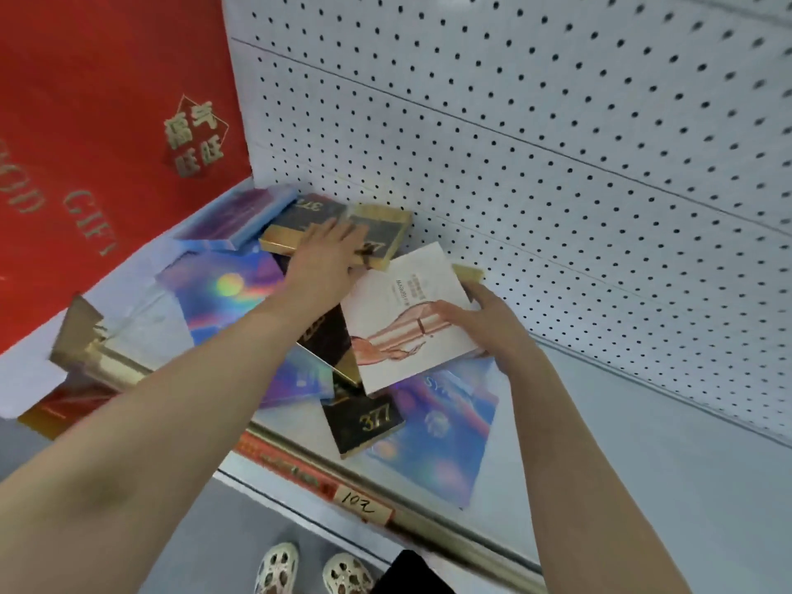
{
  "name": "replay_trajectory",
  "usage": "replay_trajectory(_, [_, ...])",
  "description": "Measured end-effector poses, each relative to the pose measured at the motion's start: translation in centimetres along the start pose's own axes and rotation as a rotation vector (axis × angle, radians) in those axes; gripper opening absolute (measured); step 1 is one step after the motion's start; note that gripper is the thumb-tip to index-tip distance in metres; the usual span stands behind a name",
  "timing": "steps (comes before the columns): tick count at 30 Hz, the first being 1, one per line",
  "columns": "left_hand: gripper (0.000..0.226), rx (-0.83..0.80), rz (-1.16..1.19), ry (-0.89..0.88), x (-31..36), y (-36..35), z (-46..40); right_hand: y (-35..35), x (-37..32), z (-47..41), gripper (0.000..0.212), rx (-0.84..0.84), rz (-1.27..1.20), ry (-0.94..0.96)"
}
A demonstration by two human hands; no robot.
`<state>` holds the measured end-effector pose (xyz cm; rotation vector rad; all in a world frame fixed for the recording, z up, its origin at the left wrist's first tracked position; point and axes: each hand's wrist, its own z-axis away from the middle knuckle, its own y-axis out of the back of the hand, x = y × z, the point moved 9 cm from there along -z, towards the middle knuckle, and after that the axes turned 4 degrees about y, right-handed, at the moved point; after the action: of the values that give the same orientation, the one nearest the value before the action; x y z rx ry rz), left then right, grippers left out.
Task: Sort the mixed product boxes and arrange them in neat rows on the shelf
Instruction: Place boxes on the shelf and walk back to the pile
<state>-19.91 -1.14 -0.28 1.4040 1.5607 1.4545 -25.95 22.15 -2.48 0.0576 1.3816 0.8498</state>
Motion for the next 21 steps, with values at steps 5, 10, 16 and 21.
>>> replay_trajectory(5, [0.054, -0.065, -0.115, -0.197, 0.8, -2.4, -1.0, 2.9, 4.1, 2.8, 0.037, 0.159, -0.456, -0.159])
replay_trajectory(10, [0.05, 0.052, -0.068, -0.348, 1.2, -1.7, 2.3, 2.7, 7.2, 5.1, 0.022, 0.434, -0.985, -0.138])
replay_trajectory(16, [0.048, -0.047, 0.34, -0.173, 0.0, -1.5, 7.7, -0.3, 7.3, 7.0, 0.046, 0.451, -0.975, -0.157])
replay_trajectory(21, [0.045, -0.102, 0.513, 0.02, -1.0, -1.1, 7.3, -0.3, 5.6, 7.9, 0.052, 0.493, -0.914, -0.079])
